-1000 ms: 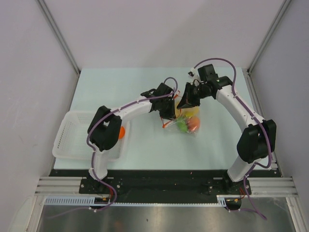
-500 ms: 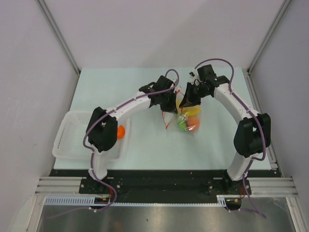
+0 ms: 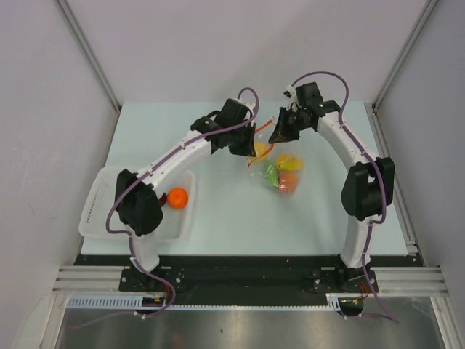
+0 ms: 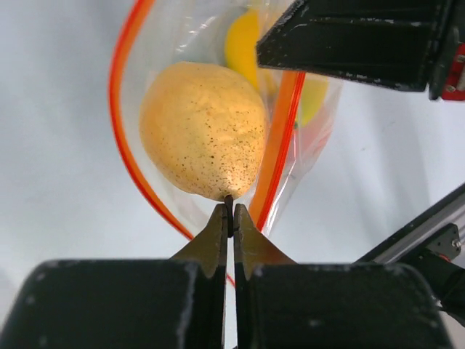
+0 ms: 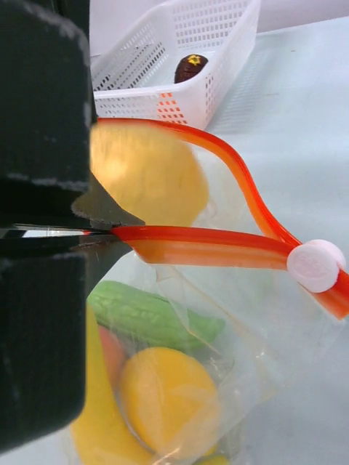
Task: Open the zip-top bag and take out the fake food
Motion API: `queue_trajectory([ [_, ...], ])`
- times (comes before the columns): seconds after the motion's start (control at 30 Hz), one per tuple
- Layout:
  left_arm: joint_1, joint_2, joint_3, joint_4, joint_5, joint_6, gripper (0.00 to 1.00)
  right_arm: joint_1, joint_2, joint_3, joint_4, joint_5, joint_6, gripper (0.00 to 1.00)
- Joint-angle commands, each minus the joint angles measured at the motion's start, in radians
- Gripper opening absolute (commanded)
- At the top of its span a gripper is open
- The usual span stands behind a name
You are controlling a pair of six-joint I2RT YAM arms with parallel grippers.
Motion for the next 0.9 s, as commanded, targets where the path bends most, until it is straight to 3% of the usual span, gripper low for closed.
queue_trajectory([
  [0.0,0.064,-0.106,0.078,-0.052,-0.097,0.061,0.0,0.0,0.061,0.104,0.03,0.013,-0.038,0.0],
  [0.33,0.177,-0.342,-0.088,-0.017,-0.363,0.029,0.0,0.001,0.185,0.283,-0.002,0.022,-0.086,0.0],
  [0.6,0.401,-0.596,-0.427,-0.07,-0.367,-0.017,0.0,0.014,0.326,0.533,-0.065,-0.049,-0.141,0.0],
  [0.87,0.441,-0.698,-0.689,-0.149,-0.364,-0.123,0.0,0.029,0.335,0.524,-0.05,-0.119,-0.129,0.0],
])
